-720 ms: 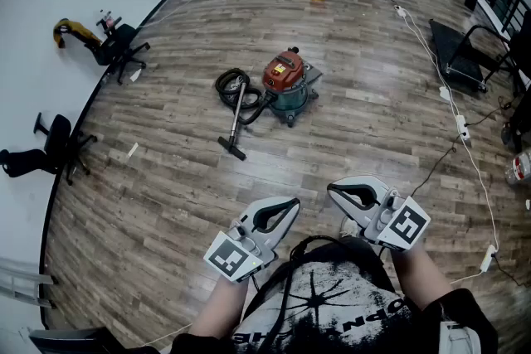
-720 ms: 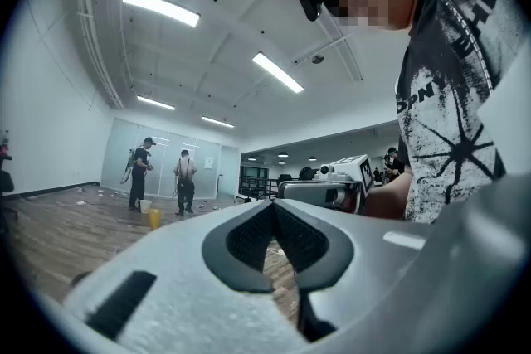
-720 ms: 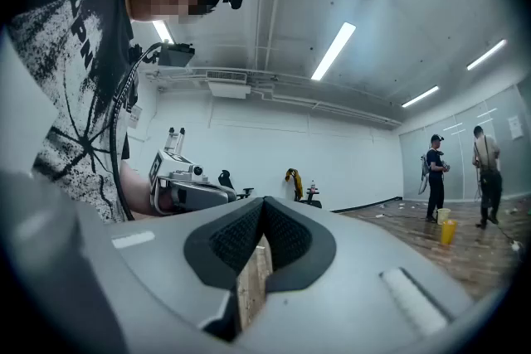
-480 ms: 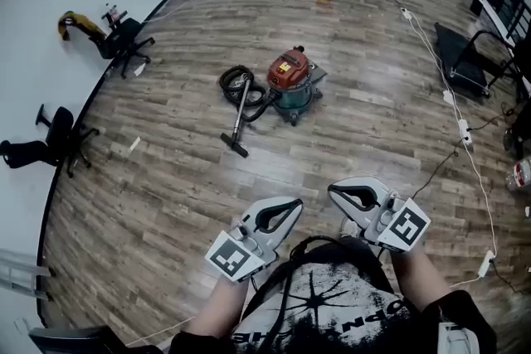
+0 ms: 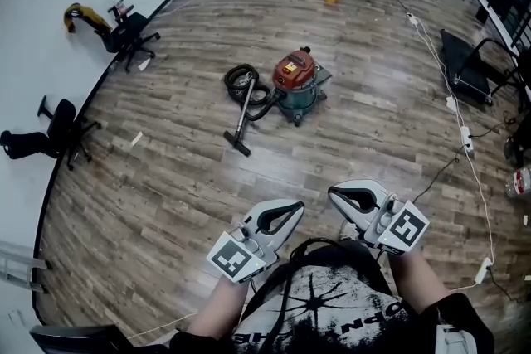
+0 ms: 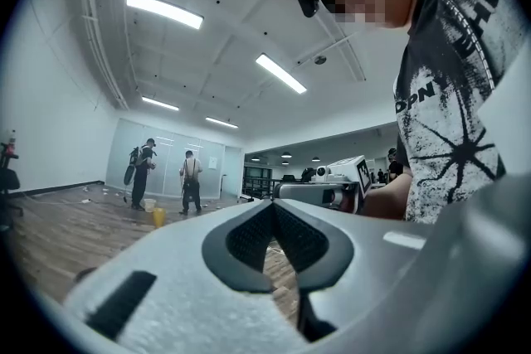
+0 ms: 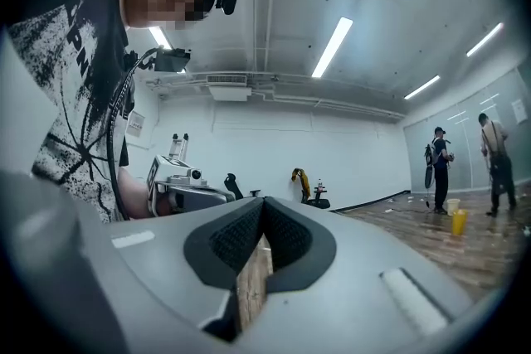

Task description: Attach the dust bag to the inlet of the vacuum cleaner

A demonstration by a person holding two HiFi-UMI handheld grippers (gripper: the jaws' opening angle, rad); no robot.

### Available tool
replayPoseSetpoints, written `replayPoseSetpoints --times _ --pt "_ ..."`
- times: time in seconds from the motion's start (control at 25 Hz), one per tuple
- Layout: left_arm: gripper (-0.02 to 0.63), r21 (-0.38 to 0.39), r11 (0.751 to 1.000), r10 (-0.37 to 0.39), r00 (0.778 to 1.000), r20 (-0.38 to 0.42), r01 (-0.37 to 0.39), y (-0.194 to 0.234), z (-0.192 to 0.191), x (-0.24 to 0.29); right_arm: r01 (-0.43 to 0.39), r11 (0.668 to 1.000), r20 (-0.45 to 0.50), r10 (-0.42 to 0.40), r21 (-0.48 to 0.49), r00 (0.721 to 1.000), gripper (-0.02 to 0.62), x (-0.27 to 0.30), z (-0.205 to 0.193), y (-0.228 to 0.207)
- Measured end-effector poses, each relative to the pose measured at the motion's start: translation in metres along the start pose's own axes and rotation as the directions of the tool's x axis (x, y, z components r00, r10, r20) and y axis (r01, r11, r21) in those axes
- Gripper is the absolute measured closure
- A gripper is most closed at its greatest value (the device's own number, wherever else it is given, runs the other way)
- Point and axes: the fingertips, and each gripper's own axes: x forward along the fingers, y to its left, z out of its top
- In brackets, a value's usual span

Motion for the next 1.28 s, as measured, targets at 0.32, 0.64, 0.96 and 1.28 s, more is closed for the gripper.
replayPoseSetpoints --times 0.32,0.64,0.96,1.28 --pt "0.606 0.015 1.000 -0.015 0.998 0.054 0.014 -0.001 0.011 0.013 -0.003 1.000 -0.016 0.003 0.004 1.000 0.589 -0.002 -0.007 -0.003" --pt "0.606 -0.005 1.000 -0.020 0.998 0.051 0.020 0.002 0.011 0.034 -0.002 1.000 -0.013 0.002 0.019 1.000 0.589 -0.009 -0.006 -0.020" --pt "0.606 -0.056 0.998 -0.038 0.999 -0.017 0.037 0.022 -0.009 0.103 0.031 0.999 -0.040 -0.030 0.017 0.999 0.589 -0.046 -0.013 -0.084" --pt "0.606 -0.067 0.994 -0.089 0.996 0.012 0.090 0.039 0.007 0.211 0.084 0.996 -0.003 -0.084 -0.004 0.996 0.589 -0.104 0.013 -0.178"
